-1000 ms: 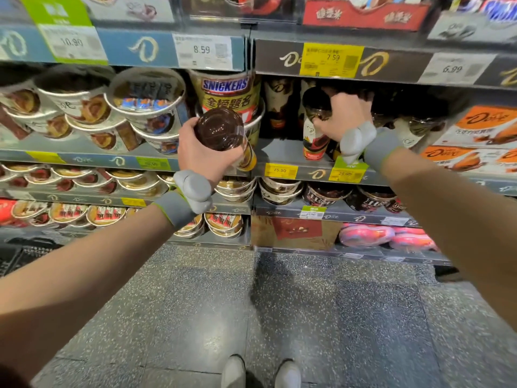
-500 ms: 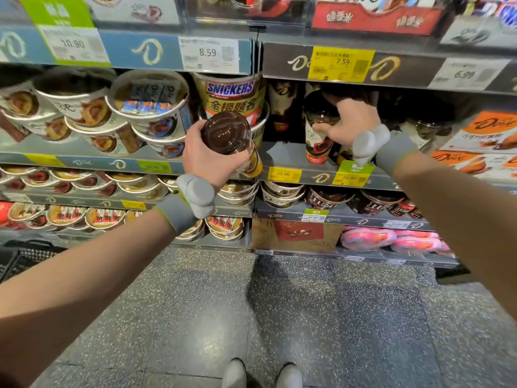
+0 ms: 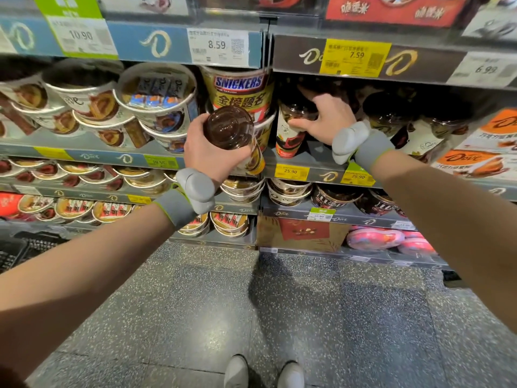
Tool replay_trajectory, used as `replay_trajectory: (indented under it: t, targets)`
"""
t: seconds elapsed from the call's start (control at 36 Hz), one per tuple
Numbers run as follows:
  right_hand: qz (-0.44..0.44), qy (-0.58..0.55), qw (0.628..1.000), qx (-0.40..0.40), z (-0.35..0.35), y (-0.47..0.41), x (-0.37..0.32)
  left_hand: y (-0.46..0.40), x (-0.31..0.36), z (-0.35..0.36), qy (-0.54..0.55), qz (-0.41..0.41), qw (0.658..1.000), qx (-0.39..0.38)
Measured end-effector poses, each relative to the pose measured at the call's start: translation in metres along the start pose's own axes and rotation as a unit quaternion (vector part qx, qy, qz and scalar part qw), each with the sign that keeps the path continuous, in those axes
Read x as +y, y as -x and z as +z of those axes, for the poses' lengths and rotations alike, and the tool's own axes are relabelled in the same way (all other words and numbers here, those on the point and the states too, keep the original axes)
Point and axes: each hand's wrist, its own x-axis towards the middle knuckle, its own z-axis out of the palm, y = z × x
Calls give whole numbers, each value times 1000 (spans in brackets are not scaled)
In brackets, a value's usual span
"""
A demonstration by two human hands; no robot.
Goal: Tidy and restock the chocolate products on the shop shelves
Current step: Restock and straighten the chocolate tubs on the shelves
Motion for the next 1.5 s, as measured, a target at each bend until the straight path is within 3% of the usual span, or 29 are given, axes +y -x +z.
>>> replay_trajectory:
  t: [0.5, 0.61, 0.81, 1.06, 1.25, 1.5]
  targets:
    - [-5, -33, 999, -41, 6, -2, 4, 7, 4, -3, -28, 9, 999, -14]
    - [-18, 18, 1000, 8, 8, 27, 11, 9, 4, -3, -27, 14, 999, -19]
    - [-77, 36, 980, 181, 15, 96, 49, 27, 2, 3, -35, 25, 998, -47]
    - [24, 46, 984, 168, -1, 146, 123, 62, 19, 46, -65, 53, 993, -80]
    - [81, 114, 952, 272, -36, 141, 162, 85, 32, 78, -95, 65, 988, -106]
    - [42, 195, 967, 158, -55, 113, 186, 96, 44, 104, -95, 51, 989, -100]
